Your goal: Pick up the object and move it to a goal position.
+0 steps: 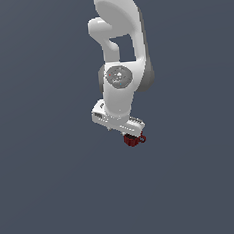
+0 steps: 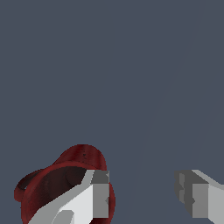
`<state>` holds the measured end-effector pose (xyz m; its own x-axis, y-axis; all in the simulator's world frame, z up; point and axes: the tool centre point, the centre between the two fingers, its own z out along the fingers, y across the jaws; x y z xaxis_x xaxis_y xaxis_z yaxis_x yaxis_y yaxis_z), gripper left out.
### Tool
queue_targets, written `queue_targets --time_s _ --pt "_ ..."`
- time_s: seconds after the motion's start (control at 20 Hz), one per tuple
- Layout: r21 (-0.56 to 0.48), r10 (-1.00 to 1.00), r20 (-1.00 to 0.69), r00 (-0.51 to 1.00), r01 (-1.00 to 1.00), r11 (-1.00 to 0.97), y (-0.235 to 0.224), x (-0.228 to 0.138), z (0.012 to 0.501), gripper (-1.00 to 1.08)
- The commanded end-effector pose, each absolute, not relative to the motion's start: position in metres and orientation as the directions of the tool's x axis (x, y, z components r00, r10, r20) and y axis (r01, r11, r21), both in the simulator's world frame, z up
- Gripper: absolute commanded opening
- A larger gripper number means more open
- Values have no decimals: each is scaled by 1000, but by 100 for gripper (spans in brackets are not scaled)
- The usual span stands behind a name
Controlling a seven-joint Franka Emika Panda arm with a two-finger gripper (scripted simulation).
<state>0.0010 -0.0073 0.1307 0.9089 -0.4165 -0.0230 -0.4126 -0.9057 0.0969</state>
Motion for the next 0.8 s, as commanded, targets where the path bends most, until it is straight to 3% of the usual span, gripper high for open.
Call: queue_targets --time_s 0.0,0.75 --pt "104 -468 -18 884 -464 -880 -3 2 129 28" --pt "136 -731 30 682 -727 -673 26 10 118 28"
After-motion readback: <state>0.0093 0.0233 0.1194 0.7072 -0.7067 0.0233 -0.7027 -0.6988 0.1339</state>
